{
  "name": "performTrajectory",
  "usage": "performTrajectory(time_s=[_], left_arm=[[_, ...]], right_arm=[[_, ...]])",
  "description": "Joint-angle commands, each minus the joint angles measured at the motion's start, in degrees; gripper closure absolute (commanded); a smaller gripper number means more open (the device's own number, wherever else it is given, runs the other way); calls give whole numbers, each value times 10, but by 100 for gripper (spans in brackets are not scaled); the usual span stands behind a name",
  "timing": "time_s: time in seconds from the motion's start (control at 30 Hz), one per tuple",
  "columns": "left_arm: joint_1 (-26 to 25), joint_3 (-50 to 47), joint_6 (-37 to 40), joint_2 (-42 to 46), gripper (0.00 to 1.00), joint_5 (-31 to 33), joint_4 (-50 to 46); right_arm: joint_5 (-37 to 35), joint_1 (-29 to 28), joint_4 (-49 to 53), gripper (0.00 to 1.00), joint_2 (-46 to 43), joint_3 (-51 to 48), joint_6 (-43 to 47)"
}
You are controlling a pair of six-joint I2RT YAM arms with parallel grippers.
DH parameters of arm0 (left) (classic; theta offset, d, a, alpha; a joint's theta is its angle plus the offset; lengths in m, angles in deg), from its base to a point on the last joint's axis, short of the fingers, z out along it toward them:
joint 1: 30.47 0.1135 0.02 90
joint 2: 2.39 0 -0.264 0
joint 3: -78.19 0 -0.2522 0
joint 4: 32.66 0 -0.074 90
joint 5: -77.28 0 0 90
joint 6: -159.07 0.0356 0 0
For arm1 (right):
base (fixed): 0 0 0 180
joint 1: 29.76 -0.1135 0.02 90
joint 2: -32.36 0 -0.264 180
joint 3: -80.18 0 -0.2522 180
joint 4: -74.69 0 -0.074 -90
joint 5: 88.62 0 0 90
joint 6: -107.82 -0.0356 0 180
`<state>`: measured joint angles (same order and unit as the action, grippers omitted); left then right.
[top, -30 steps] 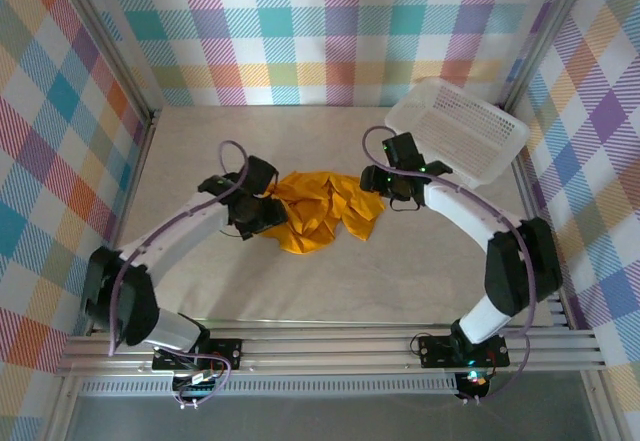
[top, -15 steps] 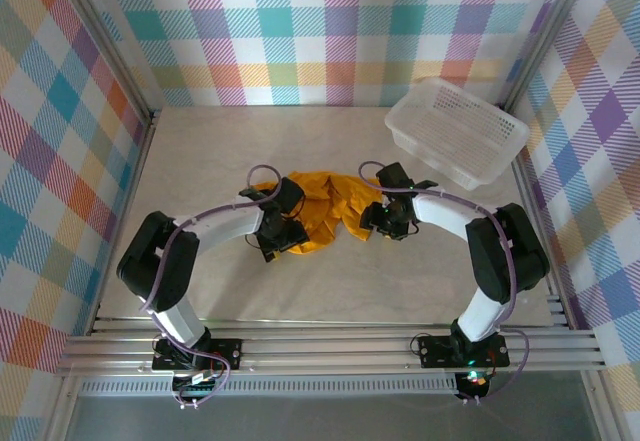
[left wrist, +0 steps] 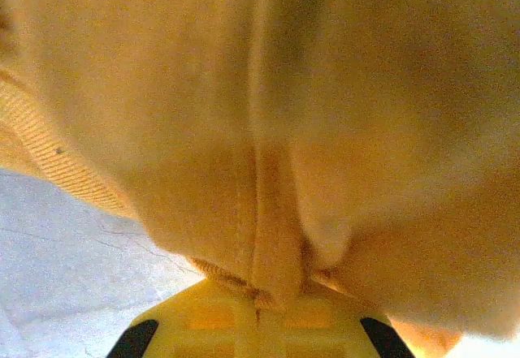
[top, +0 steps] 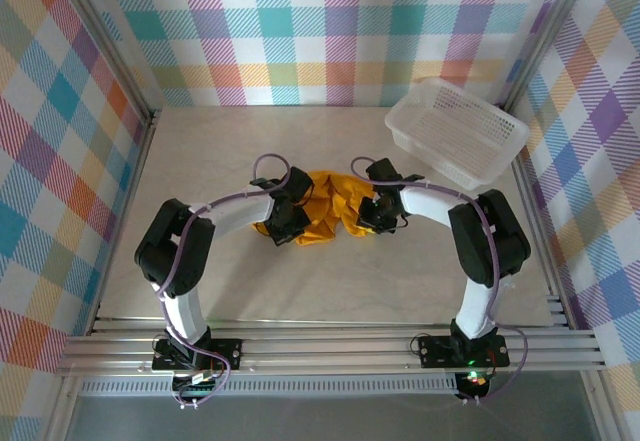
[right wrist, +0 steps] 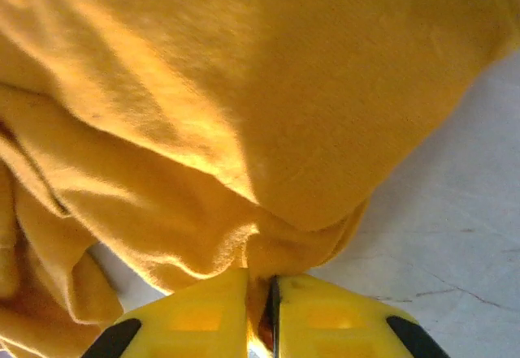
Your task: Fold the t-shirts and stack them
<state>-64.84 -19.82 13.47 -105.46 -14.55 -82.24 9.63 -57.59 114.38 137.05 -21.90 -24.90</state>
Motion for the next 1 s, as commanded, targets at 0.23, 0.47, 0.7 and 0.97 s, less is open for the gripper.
performTrajectory(time_s=[0.23,0.47,0.7,0.97], left_arm=[[102,89,24,171,100,-19,-43],[203,196,30,200,100,-74,-37],[264,259,26,269,100,-101,8],[277,241,9,408,100,-32,72]], right_arm=[[-80,29,47,100,-129,120,34],[-52,84,77,100,-155,259,85],[-46,112,103,100,-208,326,129],[-47,126,35,100,-378,252,120]])
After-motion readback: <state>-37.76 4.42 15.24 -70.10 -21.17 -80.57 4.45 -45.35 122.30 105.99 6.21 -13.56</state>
